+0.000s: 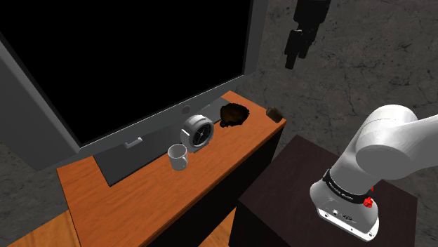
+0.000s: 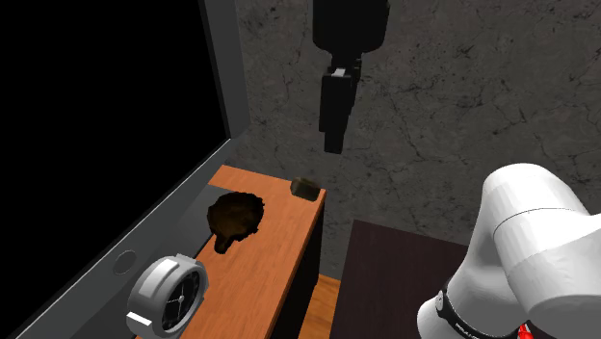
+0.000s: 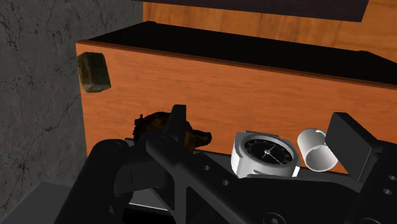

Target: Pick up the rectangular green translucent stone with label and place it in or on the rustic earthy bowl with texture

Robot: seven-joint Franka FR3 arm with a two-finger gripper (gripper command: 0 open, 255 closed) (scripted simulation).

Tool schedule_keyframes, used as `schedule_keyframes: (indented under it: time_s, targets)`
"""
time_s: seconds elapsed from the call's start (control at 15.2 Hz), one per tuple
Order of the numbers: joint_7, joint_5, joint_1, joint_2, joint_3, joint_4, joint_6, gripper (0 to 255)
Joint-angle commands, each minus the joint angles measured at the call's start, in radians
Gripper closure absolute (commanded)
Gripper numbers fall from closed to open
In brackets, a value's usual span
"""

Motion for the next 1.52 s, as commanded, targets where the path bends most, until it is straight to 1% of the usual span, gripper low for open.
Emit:
schedule_keyframes:
  time_s: [0.0,0.4,0.73,1.12,1.32,1.45]
  targets:
    - [0.000,0.000,0.000,0.000,0.000,0.000,0.000,0]
    - [-0.157,-0.071,-0.021,0.020,-0.139,-0.115,0.146,0]
    - [-0.287,-0.125,-0.038,0.090,-0.261,-0.171,0.280,0]
    - [-0.451,-0.161,-0.041,0.239,-0.412,-0.185,0.451,0]
    - [-0.542,-0.156,-0.030,0.337,-0.491,-0.171,0.536,0]
    - [-0.608,-0.140,-0.016,0.412,-0.544,-0.154,0.591,0]
